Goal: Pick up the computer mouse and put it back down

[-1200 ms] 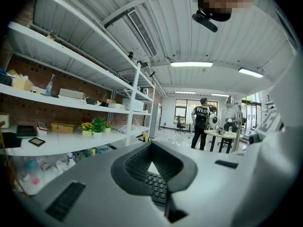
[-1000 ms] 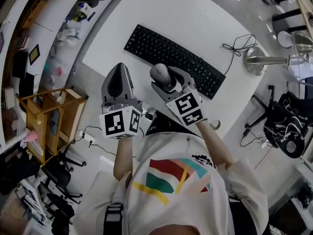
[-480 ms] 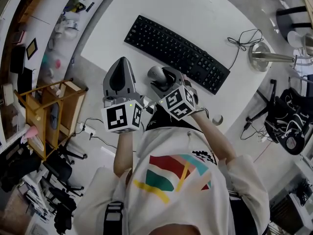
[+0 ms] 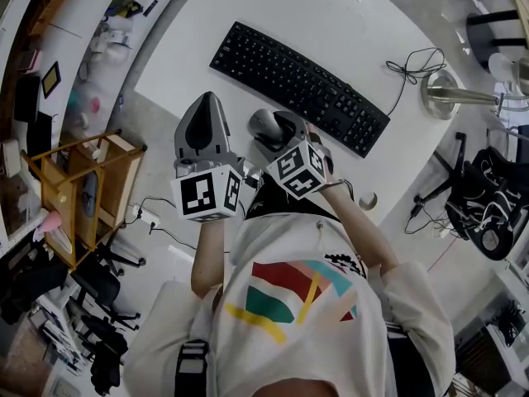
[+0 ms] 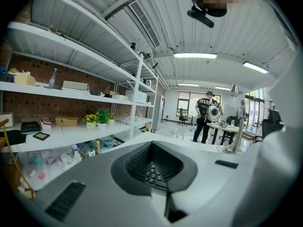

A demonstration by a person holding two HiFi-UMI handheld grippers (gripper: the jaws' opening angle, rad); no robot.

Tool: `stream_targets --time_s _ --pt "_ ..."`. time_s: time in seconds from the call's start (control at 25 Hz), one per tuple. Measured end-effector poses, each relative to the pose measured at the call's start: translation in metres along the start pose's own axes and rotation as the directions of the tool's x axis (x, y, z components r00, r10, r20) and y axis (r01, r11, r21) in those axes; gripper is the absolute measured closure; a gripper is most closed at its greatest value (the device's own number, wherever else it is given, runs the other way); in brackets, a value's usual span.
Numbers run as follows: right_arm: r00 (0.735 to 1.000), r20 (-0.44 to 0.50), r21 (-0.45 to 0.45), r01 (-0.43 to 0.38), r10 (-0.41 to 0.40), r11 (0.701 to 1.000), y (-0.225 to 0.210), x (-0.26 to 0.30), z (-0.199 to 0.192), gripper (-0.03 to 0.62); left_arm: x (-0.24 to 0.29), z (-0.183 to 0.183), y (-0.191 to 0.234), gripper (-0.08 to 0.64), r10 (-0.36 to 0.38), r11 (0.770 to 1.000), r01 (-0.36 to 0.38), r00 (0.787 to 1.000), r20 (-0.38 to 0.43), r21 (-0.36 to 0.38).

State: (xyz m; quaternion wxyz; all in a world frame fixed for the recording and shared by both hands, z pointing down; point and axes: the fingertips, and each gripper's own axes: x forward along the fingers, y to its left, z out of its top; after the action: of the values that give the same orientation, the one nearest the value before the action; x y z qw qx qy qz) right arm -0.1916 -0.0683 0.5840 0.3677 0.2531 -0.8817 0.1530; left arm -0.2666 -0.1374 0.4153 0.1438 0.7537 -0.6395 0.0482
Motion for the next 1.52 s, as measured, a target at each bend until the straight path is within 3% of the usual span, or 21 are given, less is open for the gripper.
stream_targets --time_s 0.16,0.36,0.52,0.68,0.92,1.04,1.16,1.24,1.32,1.44,1.52 --pt "1.0 0.011 0.031 -0.006 0.006 0.999 -0.001 0.0 0.0 0.291 -0.003 -0.002 0.0 0.517 0.003 1.0 -0.003 1.0 -0.006 0.0" --pt "1.0 0.013 0.005 -0.006 0.006 1.0 0.003 0.0 0.0 0.291 -0.005 -0.002 -0.005 0.517 -0.003 1.0 0.003 1.0 -0.006 0.001" --pt "0.999 0.039 0.058 -0.006 0.004 0.998 0.001 -0.007 0.008 0.291 -0.007 0.002 -0.009 0.517 -0.015 1.0 0.015 1.0 0.004 0.008" --pt "0.989 0.142 0.085 0.027 -0.039 0.996 -0.01 -0.047 0.042 0.29 -0.012 0.01 -0.011 0.517 -0.019 1.0 0.019 1.0 0.018 0.012" --pt "0.932 0.345 0.265 0.014 -0.109 0.964 -0.054 -0.134 0.091 0.291 -0.018 0.044 -0.02 0.517 -0.02 1.0 0.02 0.996 0.088 0.001" --pt "0.878 0.447 0.271 0.048 -0.17 0.961 -0.079 -0.184 0.112 0.293 -0.018 0.084 -0.05 0.517 -0.09 0.995 0.081 0.981 0.17 0.057" --pt "0.805 0.517 0.286 0.157 -0.29 0.945 -0.102 -0.234 0.13 0.308 -0.018 0.116 -0.087 0.517 -0.193 0.979 0.174 0.954 0.23 0.103" --pt "0.732 0.562 0.313 0.242 -0.385 0.918 -0.113 -0.271 0.141 0.402 -0.019 0.133 -0.11 0.517 -0.257 0.964 0.23 0.931 0.258 0.132" --pt "0.645 0.615 0.33 0.313 -0.454 0.891 -0.116 -0.308 0.149 0.554 -0.022 0.144 -0.132 0.517 -0.305 0.95 0.272 0.912 0.272 0.154" --pt "0.532 0.683 0.35 0.364 -0.501 0.863 -0.115 -0.356 0.155 0.58 -0.026 0.158 -0.164 0.517 -0.37 0.926 0.33 0.884 0.284 0.182" --pt "0.496 0.674 0.39 0.391 -0.548 0.834 -0.117 -0.379 0.142 0.578 -0.027 0.164 -0.188 0.517 -0.419 0.905 0.372 0.862 0.287 0.204"
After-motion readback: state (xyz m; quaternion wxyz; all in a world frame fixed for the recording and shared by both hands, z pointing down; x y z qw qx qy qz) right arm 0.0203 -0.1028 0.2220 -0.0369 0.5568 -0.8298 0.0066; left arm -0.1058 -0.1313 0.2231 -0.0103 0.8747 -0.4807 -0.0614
